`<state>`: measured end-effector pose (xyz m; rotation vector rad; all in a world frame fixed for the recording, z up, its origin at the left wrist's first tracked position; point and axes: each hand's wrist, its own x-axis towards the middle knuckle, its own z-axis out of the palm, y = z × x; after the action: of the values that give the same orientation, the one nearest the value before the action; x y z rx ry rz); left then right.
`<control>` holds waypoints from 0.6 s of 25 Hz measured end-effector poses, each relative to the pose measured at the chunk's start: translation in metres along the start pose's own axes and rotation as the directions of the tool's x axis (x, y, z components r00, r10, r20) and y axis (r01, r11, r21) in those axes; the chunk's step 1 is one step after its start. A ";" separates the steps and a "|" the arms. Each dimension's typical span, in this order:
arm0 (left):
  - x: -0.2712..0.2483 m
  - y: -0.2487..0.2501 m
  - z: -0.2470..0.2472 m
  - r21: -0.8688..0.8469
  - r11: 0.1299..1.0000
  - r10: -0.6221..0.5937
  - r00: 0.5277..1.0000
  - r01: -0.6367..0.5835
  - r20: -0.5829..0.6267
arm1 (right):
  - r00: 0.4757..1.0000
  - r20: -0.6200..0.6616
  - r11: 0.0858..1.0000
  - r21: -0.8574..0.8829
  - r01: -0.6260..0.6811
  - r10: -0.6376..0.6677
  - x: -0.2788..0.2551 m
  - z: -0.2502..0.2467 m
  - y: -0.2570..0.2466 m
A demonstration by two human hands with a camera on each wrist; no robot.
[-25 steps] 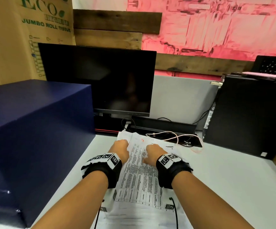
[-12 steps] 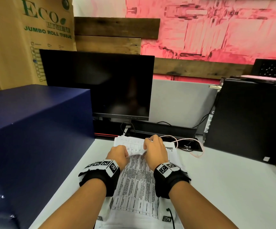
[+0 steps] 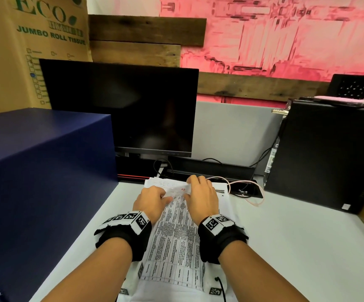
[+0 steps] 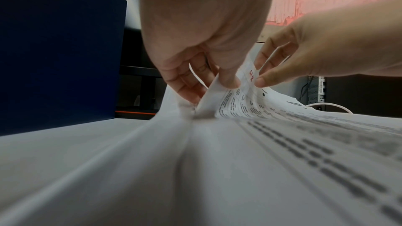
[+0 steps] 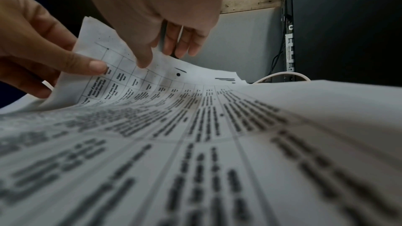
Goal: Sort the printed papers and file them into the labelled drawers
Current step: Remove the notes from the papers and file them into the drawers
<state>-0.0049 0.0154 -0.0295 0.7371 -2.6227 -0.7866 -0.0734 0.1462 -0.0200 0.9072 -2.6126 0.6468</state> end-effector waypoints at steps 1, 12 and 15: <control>0.000 0.000 0.001 -0.001 1.000 0.005 1.000 -0.005 -0.003 | 1.000 0.007 1.000 0.007 -0.002 0.001 0.000 0.000 0.000; -0.003 0.004 -0.004 -0.011 0.992 0.125 0.978 -0.129 -0.169 | 0.986 0.164 0.994 0.107 -0.001 -0.016 -0.002 0.007 -0.001; -0.003 0.002 -0.003 0.063 0.989 0.138 0.983 -0.131 -0.119 | 0.995 0.099 0.991 0.129 -0.030 0.017 -0.001 0.007 0.000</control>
<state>-0.0019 0.0173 -0.0257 0.5944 -2.5601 -0.6137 -0.0739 0.1432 -0.0267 0.9703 -2.6976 0.8069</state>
